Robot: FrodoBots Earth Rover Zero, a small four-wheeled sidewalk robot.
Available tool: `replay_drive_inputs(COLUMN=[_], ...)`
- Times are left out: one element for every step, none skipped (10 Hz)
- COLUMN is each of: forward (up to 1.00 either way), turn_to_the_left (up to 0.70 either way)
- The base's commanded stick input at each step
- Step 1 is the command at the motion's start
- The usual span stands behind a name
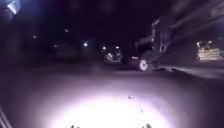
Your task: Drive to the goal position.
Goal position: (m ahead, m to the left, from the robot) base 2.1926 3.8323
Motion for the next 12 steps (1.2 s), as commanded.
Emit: replay_drive_inputs(forward=[1.0,1.0,1.0,1.0,1.0,1.0,1.0,1.0,1.0,1.0,1.0,1.0], turn_to_the_left=[0.0,0.0,0.0,0.0,0.0,0.33,0.4,0.4,0.4,0.37,0.3,0.23])
